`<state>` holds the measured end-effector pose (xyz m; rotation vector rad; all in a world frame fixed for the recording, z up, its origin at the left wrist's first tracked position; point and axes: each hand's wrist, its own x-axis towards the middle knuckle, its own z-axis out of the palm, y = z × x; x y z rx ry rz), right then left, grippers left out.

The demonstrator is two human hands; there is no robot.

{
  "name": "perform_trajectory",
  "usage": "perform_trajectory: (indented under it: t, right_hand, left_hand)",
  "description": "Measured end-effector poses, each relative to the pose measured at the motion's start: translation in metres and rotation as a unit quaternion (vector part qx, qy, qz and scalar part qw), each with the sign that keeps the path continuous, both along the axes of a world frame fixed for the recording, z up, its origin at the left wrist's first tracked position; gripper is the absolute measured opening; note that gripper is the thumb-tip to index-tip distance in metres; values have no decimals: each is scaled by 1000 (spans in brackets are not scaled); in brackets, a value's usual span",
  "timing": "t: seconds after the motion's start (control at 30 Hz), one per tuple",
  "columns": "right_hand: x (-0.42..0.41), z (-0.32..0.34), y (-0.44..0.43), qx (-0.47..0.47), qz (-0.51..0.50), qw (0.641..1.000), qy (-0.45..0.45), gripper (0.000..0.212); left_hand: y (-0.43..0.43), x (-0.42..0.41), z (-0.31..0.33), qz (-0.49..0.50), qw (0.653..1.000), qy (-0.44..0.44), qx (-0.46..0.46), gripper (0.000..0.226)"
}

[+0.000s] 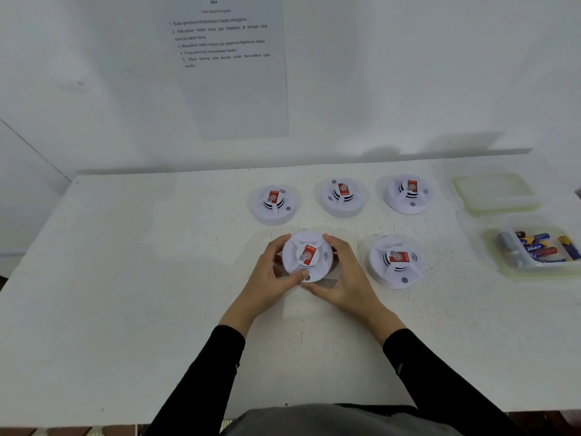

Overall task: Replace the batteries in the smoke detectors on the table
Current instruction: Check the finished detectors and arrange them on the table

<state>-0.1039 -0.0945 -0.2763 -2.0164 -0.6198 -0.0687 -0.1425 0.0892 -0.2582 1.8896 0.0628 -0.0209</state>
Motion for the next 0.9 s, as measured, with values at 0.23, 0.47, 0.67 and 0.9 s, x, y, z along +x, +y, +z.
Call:
perform_trajectory:
  t: [0.23, 0.47, 0.67, 0.9]
  right_hand:
    - [0, 1, 0, -3, 2, 1000, 3, 89]
    - [-1, -2, 0, 0, -2, 1000, 14, 89]
    - [-1, -2, -1, -7, 3, 1000, 16, 89]
    - [1, -3, -1, -10, 4, 1000, 15, 89]
  left_hand:
    - [2, 0, -2, -5, 1000, 0, 4, 65]
    - [17, 3, -3, -9, 999, 24, -35, 38]
    - [21, 4, -6, 0, 999, 23, -33, 34]
    - [21, 4, -7, 0, 999, 22, -39, 35]
